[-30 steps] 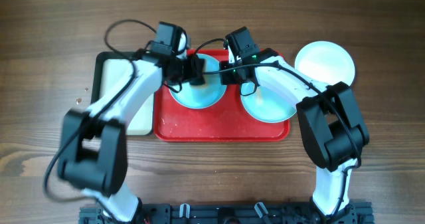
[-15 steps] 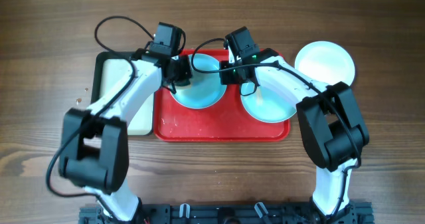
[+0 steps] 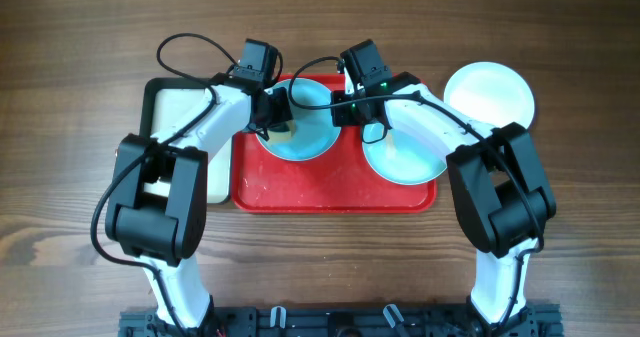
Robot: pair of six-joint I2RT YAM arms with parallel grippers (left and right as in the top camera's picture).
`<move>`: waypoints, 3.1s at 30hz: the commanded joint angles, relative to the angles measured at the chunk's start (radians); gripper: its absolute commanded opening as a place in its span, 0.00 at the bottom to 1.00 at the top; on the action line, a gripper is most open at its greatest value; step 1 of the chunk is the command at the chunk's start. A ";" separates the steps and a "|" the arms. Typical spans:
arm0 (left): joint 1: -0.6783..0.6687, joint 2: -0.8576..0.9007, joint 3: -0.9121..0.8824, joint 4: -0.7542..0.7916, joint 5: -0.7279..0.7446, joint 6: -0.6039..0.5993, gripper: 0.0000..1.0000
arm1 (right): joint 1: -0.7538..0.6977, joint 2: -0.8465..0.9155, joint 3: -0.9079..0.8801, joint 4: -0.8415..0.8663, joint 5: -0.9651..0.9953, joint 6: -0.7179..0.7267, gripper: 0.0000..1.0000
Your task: Clean dirty plates on tray and stack at the side
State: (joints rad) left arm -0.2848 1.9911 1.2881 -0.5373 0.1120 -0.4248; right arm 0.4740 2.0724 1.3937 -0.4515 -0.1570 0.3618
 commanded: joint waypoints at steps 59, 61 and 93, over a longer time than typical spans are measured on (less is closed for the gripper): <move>-0.086 0.002 -0.043 0.091 0.368 0.031 0.04 | 0.011 0.026 -0.013 0.022 -0.070 0.004 0.04; -0.055 -0.072 -0.043 0.072 0.280 0.031 0.04 | 0.011 0.026 -0.013 0.021 -0.069 0.003 0.04; 0.458 -0.407 -0.304 -0.209 -0.174 0.019 0.04 | 0.011 0.040 -0.022 -0.021 0.004 0.008 0.04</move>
State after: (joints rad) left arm 0.1703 1.5856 0.9955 -0.7547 -0.0551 -0.4026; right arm 0.4820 2.0777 1.3937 -0.4595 -0.1883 0.3576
